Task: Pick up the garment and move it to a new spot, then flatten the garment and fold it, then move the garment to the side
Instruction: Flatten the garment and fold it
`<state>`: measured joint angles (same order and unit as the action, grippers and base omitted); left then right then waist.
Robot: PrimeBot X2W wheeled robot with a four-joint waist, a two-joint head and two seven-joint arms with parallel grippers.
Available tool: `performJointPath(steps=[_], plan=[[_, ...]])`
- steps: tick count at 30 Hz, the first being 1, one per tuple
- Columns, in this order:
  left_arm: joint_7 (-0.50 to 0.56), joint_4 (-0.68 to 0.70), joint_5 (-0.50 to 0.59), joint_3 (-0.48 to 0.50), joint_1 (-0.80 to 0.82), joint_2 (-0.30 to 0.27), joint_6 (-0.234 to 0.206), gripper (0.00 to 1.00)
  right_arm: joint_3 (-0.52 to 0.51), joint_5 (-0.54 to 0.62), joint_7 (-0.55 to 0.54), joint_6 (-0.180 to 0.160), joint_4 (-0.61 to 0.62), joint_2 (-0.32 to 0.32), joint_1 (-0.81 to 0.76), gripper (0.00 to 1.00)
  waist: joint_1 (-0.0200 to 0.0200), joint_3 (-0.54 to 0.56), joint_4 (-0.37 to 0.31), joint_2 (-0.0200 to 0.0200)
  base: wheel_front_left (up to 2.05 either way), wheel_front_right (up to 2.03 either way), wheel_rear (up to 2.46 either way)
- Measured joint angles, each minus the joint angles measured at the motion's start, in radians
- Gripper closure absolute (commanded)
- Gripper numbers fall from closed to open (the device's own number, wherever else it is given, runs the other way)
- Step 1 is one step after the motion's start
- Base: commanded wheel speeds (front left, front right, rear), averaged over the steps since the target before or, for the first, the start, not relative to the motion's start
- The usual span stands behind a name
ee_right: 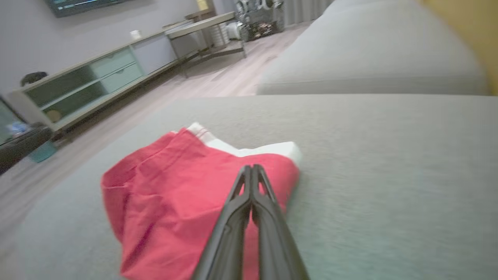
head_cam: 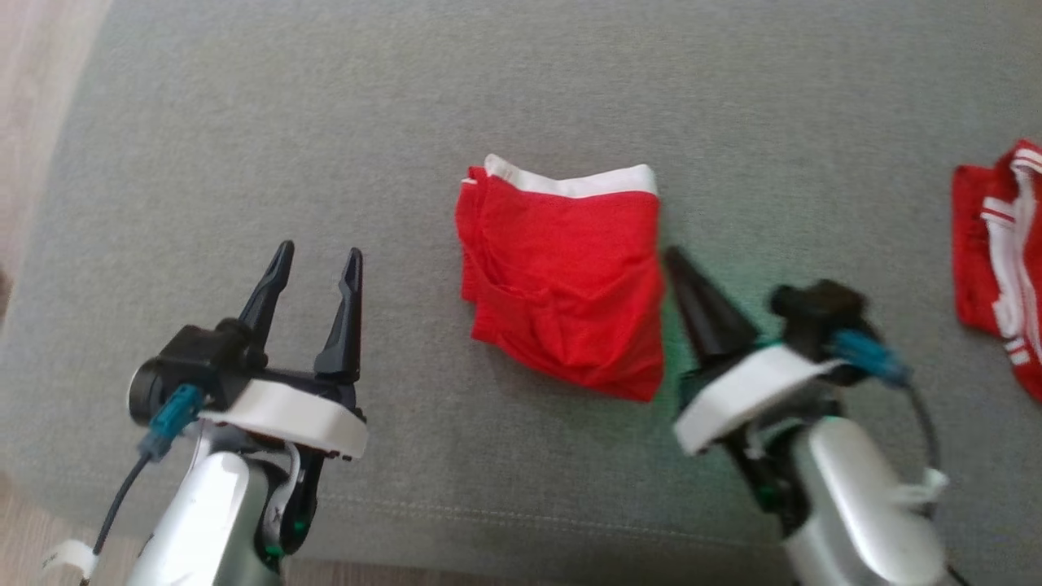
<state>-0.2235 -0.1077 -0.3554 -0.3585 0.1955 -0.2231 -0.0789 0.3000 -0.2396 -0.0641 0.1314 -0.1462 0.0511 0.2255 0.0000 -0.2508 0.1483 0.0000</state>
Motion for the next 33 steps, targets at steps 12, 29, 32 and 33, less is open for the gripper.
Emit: performJointPath(steps=[12, 29, 32, 33], plan=[[-0.016, -0.031, -0.009, -0.018, 0.017, 0.019, 0.01, 0.0, 0.288, -0.171, 0.062, 0.0, -0.307, 0.013, 0.148, 1.0, 0.0, -0.027, 0.063, 0.0, 0.0, 0.0, 0.0], [-0.025, -0.041, -0.01, -0.015, 0.025, 0.022, 0.008, 0.0, 0.514, -0.286, 0.122, 0.0, -0.355, 0.018, 0.227, 1.0, 0.0, -0.029, 0.046, 0.0, 0.0, 0.0, 0.0], [-0.025, -0.041, -0.009, -0.013, 0.024, 0.021, 0.007, 0.0, 0.445, -0.277, 0.157, 0.0, -0.344, 0.018, 0.254, 1.0, 0.0, -0.021, 0.033, 0.0, 0.0, 0.0, 0.0], [-0.025, -0.041, -0.009, -0.013, 0.024, 0.021, 0.007, 0.0, 0.411, -0.265, 0.166, 0.0, -0.336, 0.018, 0.261, 1.0, 0.0, -0.017, 0.028, 0.0, 0.0, 0.0, 0.0]])
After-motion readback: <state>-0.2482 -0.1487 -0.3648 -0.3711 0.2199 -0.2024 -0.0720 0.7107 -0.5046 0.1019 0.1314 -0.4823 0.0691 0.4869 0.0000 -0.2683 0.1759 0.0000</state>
